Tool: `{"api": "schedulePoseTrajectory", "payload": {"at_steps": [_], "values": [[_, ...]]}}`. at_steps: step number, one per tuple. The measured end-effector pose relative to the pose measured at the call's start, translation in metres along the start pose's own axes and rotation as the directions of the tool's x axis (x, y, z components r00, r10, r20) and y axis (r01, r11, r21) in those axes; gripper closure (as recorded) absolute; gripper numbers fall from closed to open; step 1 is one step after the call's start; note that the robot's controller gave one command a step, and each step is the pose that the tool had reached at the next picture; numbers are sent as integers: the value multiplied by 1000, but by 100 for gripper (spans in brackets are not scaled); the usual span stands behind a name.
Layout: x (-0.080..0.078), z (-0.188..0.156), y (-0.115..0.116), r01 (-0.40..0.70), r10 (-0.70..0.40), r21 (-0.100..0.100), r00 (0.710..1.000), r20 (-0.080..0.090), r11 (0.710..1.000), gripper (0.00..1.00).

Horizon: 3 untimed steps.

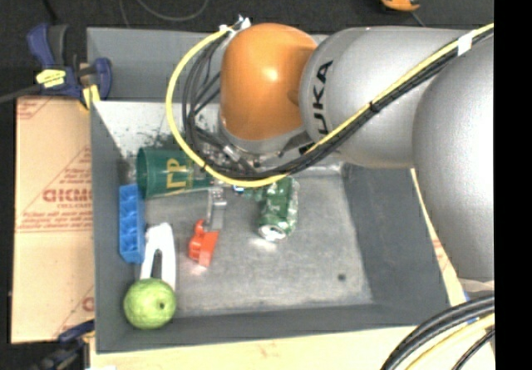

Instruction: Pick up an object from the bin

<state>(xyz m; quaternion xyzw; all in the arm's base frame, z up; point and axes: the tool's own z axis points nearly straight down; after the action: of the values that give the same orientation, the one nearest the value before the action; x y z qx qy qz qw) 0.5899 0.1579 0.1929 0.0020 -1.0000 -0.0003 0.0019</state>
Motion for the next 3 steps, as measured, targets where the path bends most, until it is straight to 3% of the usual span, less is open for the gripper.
{"api": "schedulePoseTrajectory", "payload": {"at_steps": [1, 2, 3], "values": [[-1, -5, -1, -3, 3, -1, 1000, 7, 1000, 0], [12, 14, -11, 71, -71, -1, 997, 15, 997, 0], [41, 66, -46, 215, -215, 1, 977, -2, 977, 0]]}}
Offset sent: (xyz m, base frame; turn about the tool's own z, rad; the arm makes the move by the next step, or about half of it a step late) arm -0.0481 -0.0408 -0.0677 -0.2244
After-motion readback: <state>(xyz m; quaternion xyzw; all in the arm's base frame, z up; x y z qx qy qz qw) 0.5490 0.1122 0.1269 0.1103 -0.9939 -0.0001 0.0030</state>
